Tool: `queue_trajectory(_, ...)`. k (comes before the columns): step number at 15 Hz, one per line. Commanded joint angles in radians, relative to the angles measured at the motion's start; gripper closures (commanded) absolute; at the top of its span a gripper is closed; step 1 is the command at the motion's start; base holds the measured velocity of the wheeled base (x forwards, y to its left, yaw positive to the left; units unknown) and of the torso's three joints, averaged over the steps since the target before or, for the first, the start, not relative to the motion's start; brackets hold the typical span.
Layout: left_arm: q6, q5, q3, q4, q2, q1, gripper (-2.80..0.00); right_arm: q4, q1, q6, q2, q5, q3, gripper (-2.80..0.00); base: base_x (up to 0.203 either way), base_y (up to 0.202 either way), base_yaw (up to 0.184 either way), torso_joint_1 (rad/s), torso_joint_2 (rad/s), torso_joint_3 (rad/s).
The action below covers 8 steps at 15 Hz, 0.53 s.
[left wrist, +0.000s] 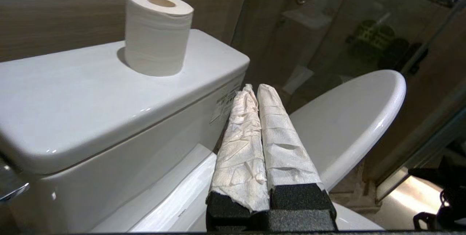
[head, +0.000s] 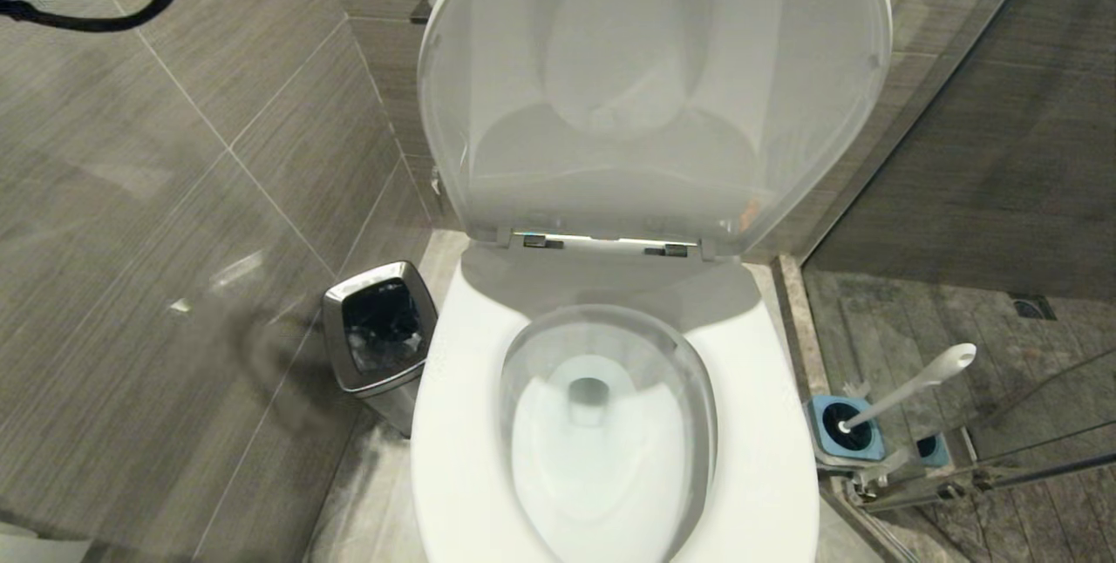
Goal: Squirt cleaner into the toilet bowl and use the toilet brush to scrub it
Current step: Close the toilet lid
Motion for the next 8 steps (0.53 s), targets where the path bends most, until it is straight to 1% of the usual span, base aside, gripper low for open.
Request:
queue_trajectory(1, 0.103, 0.013, 0.045, 0.004, -0.033, -0.052, 0.0, 0.0, 0.0, -0.001, 0.001, 0.0, 0.0, 0.0, 0.0, 0.0, 0.0, 0.0, 0.0, 0.0)
queue_trajectory(2, 0.185, 0.039, 0.074, 0.004, -0.037, -0.079, 0.0, 0.0, 0.0, -0.001, 0.001, 0.0, 0.0, 0.0, 0.0, 0.0, 0.0, 0.0, 0.0, 0.0)
queue_trajectory(4, 0.381, 0.098, 0.149, 0.006, -0.043, -0.126, 0.0, 0.0, 0.0, -0.001, 0.001, 0.0, 0.0, 0.0, 0.0, 0.0, 0.0, 0.0, 0.0, 0.0)
queue_trajectory(5, 0.432, 0.128, 0.166, 0.008, -0.041, -0.143, 0.0, 0.0, 0.0, -0.001, 0.001, 0.0, 0.0, 0.0, 0.0, 0.0, 0.0, 0.0, 0.0, 0.0)
queue_trajectory(7, 0.444, 0.18, 0.185, 0.009, -0.034, -0.164, 0.0, 0.0, 0.0, -0.001, 0.001, 0.0, 0.0, 0.0, 0.0, 0.0, 0.0, 0.0, 0.0, 0.0)
queue_trajectory(8, 0.448, 0.186, 0.196, 0.011, -0.034, -0.166, 0.0, 0.0, 0.0, -0.001, 0.001, 0.0, 0.002, 0.0, 0.0, 0.0, 0.0, 0.0, 0.0, 0.0)
